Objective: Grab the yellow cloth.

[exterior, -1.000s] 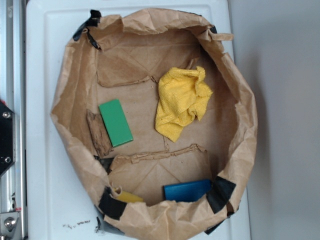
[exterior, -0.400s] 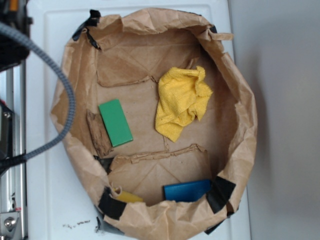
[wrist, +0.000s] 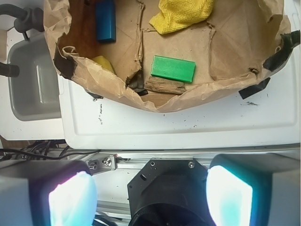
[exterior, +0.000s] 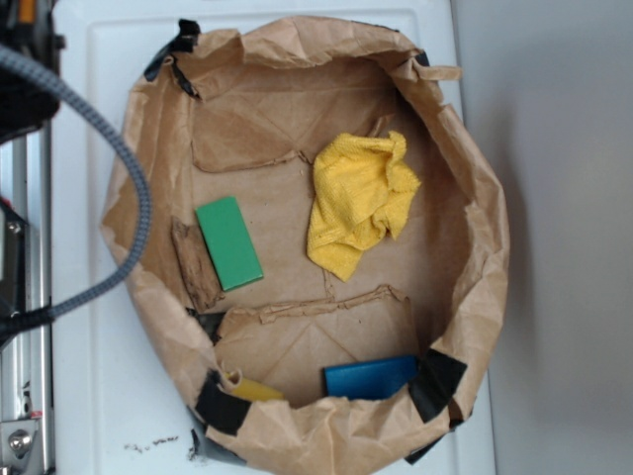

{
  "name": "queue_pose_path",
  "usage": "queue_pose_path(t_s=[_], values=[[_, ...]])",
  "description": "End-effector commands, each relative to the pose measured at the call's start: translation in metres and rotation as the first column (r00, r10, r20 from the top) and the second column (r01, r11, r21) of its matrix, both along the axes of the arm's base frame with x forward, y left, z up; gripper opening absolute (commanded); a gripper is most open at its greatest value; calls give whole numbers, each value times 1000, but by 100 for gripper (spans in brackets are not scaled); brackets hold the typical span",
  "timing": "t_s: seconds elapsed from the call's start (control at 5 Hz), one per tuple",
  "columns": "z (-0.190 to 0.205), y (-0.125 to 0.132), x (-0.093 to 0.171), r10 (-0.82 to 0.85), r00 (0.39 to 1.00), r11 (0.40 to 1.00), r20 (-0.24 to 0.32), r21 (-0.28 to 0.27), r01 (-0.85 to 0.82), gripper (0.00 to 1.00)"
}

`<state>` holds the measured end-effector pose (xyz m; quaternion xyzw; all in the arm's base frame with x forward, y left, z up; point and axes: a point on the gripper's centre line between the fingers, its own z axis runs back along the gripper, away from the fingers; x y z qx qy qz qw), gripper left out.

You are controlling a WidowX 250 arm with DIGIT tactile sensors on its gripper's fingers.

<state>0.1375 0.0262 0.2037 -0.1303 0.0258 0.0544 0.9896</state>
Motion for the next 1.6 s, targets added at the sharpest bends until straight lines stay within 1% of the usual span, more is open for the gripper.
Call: queue_pose_path(t_s=[0.0,0.2,0.4,1.2,1.4], values=[[-20,-24,64,12,1000,1000,16,-20,-12,100],[-38,-24,94,20,998,1000,59,20,-21,100],[-59,-3,138,71,996,997,52,6,-71,100],[-59,-3,138,71,996,997,52,6,-71,100],[-92,-2,158,93,988,995,126,23,-97,100]])
